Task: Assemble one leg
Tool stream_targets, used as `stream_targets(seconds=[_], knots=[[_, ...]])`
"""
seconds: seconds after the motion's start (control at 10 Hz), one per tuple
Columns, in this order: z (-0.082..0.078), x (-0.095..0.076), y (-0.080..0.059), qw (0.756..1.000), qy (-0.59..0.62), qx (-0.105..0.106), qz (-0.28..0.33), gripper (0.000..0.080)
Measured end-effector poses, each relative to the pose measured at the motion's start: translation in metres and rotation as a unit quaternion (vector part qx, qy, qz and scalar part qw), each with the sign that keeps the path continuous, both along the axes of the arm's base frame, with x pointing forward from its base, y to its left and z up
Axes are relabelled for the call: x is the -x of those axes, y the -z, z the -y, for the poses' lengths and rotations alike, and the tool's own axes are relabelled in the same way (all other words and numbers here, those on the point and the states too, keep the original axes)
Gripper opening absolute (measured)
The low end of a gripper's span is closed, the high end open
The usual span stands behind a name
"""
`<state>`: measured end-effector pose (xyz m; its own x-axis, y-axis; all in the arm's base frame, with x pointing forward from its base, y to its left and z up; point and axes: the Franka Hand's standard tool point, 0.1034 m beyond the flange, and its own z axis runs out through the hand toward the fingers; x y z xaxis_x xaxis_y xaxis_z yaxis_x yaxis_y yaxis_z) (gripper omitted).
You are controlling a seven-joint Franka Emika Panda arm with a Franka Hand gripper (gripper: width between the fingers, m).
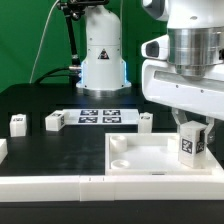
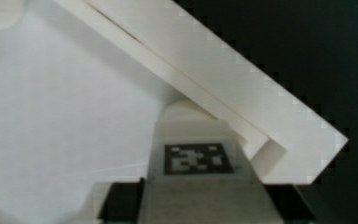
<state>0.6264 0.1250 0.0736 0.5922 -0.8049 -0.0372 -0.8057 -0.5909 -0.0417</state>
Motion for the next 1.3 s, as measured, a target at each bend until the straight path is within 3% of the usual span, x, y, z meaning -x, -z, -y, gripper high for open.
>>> stream_targets(seconds=[0.1, 0.2, 0.3, 0.4, 1.0, 1.3], knots=[[-0.0002, 0.0000, 0.0000, 1.000, -0.005, 0.000, 0.000, 0.0369], [-0.0002, 0.0001, 0.0000, 1.000, -0.029, 0.000, 0.002, 0.0550], [-0.0004, 0.0006, 0.0002, 0.999, -0.047, 0.001, 0.001, 0.0550], [-0.0011, 0.0017, 0.0007, 0.997, -0.073, 0.001, -0.001, 0.0632], [-0.0031, 0.0004, -0.0003, 0.932, -0.362, 0.005, 0.017, 0.0649], [-0.0030, 0.0004, -0.0001, 0.869, -0.495, 0.007, 0.025, 0.0649]])
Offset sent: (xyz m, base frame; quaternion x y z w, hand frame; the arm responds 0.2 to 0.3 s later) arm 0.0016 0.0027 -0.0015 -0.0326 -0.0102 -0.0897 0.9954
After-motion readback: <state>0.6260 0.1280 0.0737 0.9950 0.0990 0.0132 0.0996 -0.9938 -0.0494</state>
